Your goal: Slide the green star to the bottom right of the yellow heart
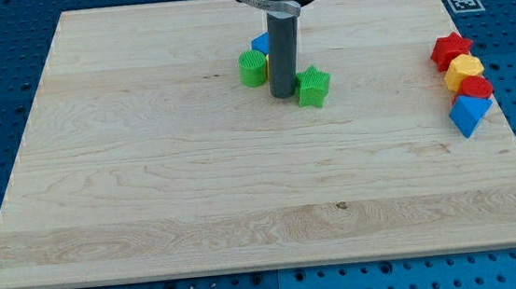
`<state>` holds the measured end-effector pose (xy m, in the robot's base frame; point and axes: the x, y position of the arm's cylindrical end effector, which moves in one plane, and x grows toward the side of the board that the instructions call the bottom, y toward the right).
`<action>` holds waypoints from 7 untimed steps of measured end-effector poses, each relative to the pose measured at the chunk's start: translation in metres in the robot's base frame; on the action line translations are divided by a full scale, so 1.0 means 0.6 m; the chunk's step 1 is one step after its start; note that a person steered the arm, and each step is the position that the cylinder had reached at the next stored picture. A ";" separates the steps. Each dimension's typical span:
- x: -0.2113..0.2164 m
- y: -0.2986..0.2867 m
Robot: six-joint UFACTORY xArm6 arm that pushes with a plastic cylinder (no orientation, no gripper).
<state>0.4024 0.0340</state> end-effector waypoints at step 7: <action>-0.061 0.101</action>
